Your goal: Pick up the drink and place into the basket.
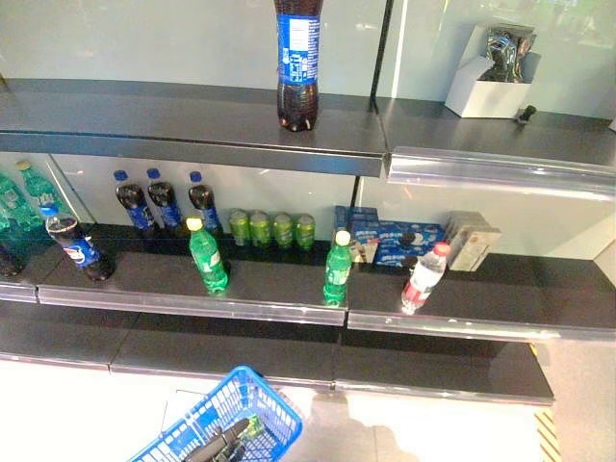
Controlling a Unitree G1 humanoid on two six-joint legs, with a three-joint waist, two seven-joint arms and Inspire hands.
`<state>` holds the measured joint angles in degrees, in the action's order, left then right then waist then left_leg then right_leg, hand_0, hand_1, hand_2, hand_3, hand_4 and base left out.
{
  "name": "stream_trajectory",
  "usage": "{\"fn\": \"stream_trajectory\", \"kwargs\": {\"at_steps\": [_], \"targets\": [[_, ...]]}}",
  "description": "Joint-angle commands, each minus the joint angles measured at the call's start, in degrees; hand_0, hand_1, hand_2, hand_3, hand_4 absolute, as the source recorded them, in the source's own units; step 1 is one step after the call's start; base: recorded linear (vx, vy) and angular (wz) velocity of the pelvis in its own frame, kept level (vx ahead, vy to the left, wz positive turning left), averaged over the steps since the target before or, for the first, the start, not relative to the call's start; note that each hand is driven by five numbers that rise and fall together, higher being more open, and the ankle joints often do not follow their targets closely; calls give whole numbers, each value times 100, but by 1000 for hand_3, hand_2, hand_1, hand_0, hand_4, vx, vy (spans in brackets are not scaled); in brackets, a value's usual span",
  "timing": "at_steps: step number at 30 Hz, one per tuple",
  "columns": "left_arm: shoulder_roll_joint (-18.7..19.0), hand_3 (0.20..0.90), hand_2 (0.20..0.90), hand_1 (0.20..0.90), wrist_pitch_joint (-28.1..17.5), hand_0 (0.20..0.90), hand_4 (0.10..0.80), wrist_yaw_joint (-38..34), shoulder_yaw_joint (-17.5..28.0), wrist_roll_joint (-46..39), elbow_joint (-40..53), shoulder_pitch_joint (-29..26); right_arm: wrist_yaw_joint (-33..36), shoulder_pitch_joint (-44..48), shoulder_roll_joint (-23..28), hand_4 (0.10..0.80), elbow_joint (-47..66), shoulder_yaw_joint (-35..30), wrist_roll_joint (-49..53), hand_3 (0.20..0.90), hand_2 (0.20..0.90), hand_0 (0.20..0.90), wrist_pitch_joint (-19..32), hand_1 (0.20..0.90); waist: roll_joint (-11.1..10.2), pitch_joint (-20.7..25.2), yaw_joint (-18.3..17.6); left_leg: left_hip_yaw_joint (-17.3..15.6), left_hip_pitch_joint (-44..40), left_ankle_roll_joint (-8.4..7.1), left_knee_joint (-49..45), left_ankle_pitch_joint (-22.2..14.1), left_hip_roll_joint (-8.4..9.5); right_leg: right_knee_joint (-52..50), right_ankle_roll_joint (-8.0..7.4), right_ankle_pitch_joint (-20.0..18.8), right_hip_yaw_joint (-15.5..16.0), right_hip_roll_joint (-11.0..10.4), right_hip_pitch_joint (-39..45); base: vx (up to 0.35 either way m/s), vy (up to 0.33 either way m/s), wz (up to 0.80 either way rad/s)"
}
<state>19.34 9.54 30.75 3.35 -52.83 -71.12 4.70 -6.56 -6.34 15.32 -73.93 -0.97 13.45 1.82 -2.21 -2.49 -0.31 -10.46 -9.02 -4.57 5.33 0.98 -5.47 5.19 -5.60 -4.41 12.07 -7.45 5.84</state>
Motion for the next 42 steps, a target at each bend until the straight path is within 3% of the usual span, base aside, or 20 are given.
{"fn": "stream_trajectory", "kwargs": {"at_steps": [1, 23, 29, 34, 35, 36, 37, 40, 41, 42], "targets": [[-213, 200, 300, 300, -240, 300, 100, 981, 114, 26, 127, -674, -35, 437, 343, 800, -380, 49, 22, 900, 900, 900, 181, 900, 172, -109, -51, -156, 12, 236, -33, -365, 346, -142, -103, 388, 473, 127, 276, 0, 0, 0], [-182, 200, 300, 300, -192, 300, 100, 918, 62, 148, 179, -713, -71, 434, 296, 800, -379, 89, 83, 900, 900, 900, 116, 900, 181, -120, -155, -298, -55, 226, -33, -378, 253, -141, -45, 422, 359, 226, 252, -11, -44, -1], [-198, 200, 300, 300, -152, 300, 100, 816, -10, -8, 410, -757, -61, 463, 333, 800, -337, 142, 43, 900, 900, 900, 65, 900, 223, -197, -201, -300, -93, 110, -96, -197, 24, -223, 139, 528, 210, 422, 226, -73, -171, -14], [-327, 200, 300, 300, -131, 300, 100, 748, -58, -24, 545, -760, -8, 516, 394, 800, -283, 166, 22, 900, 900, 900, 11, 900, 180, -356, -171, -173, 214, -10, -791, -119, -138, -248, 300, 499, 66, 491, 219, -82, -142, -5], [-358, 200, 300, 300, -85, 300, 100, 755, -50, 37, 602, -743, 26, 536, 430, 800, -253, 171, 47, 900, 900, 900, -11, 900, 172, -453, -117, -11, 519, -54, -1219, 57, -220, -272, 377, 506, 9, 548, 247, -129, -180, -20], [-372, 200, 300, 300, 6, 300, 100, 819, -97, 141, 665, -734, 117, 611, 498, 800, -222, 146, 128, 900, 900, 900, -59, 900, 146, -632, -37, -9, 888, -21, -1660, 76, -201, -358, 437, 548, 84, 534, 286, -155, -189, -27], [-377, 200, 300, 300, 38, 300, 100, 818, -133, 162, 686, -745, 156, 640, 532, 800, -224, 139, 160, 900, 900, 900, -75, 900, 151, -671, -13, -54, 958, 3, -1678, 16, -99, -381, 435, 580, 126, 519, 306, -109, -97, -7], [-378, 200, 300, 300, 41, 300, 100, 815, -139, 162, 689, -747, 160, 645, 536, 800, -225, 139, 167, 900, 900, 900, -77, 900, 151, -676, -11, -56, 965, 11, -1684, 1, -83, -385, 431, 586, 131, 514, 310, -1, 0, 3], [-392, 200, 300, 300, 14, 300, 100, 837, -153, 154, 664, -738, 170, 680, 560, 800, -240, 130, 166, 900, 900, 900, -82, 900, 155, -706, 8, -87, 954, 74, -1656, -182, 66, -404, 410, 612, 149, 490, 329, 0, 0, 0], [-392, 200, 300, 300, 14, 300, 100, 837, -153, 154, 664, -738, 170, 680, 560, 800, -240, 130, 166, 900, 900, 900, -82, 900, 155, -706, 8, -87, 954, 74, -1656, -182, 66, -404, 410, 612, 149, 490, 329, -2, 56, -2]]}}
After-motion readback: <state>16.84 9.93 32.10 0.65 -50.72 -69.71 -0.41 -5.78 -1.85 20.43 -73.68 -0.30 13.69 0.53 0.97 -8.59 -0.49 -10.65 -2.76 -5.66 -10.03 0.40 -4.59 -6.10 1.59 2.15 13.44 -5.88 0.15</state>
